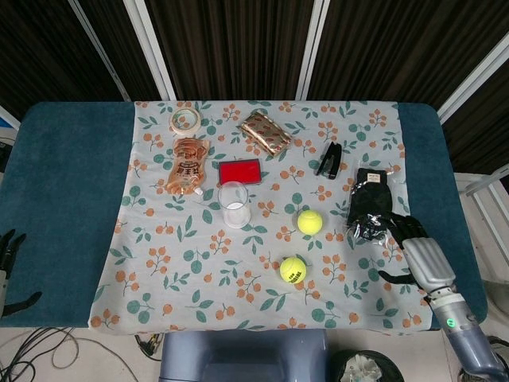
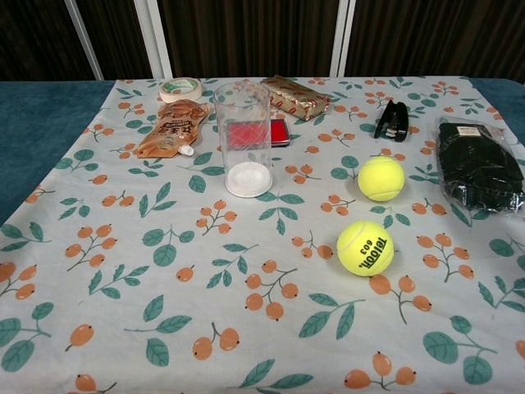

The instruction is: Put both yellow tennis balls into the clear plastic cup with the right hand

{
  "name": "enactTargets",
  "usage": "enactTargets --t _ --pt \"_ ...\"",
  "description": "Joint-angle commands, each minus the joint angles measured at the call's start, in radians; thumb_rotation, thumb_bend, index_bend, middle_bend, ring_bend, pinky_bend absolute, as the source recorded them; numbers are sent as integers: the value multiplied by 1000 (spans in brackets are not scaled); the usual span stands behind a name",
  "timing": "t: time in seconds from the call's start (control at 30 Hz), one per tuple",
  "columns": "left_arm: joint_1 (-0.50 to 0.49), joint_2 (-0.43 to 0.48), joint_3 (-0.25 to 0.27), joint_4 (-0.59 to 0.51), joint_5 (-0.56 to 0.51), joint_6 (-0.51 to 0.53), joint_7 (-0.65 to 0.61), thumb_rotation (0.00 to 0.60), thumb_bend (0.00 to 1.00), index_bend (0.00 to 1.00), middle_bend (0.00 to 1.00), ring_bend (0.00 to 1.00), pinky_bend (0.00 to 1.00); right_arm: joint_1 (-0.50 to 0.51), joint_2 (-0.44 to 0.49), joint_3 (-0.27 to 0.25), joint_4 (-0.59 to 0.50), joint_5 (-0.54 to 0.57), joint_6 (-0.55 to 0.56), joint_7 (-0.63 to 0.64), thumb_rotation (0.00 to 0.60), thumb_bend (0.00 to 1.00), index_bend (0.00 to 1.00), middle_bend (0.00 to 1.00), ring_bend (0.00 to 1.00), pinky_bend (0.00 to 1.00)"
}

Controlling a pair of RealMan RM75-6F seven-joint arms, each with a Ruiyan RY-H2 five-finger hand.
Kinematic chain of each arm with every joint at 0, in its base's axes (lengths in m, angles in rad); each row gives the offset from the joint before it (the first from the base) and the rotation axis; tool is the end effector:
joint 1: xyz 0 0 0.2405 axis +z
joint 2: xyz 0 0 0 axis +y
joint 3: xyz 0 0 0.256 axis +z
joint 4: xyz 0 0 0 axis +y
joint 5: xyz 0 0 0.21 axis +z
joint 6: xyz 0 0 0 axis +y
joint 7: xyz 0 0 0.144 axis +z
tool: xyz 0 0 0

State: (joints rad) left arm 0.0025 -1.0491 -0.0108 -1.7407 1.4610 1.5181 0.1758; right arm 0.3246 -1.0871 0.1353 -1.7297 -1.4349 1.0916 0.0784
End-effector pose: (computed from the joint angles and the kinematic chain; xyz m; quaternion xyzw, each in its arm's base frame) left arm -0.3113 0.1445 0.1706 -0.5913 -0.3894 -0.3161 0.6315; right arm -0.2534 -0.2569 0.1205 0.6584 -0.4597 0.3927 0.4482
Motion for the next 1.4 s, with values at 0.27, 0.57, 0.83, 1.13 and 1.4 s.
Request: enactTargets --t 0.27,0.57,0.83,1.13,1.4 --pt "0 9 -10 -2 -22 -3 -15 600 39 69 0 0 49 206 -191 105 74 254 -196 -152 600 236 118 42 40 0" --pt "-1 15 -15 -5 -36 -7 -23 600 39 69 0 0 49 314 -347 134 175 415 -220 -283 600 236 118 42 60 0" --pt "-2 18 -19 -6 -47 -11 -31 600 39 67 0 0 49 375 -441 127 232 496 -217 -370 600 235 118 42 100 0" --pt "2 27 -26 -6 -51 0 -52 600 39 70 0 0 49 404 -501 106 307 580 -216 -429 600 236 118 94 182 0" --pt "3 30 -26 -8 -51 2 -54 600 39 91 0 0 49 418 -538 96 359 589 -219 -428 600 234 204 192 302 0"
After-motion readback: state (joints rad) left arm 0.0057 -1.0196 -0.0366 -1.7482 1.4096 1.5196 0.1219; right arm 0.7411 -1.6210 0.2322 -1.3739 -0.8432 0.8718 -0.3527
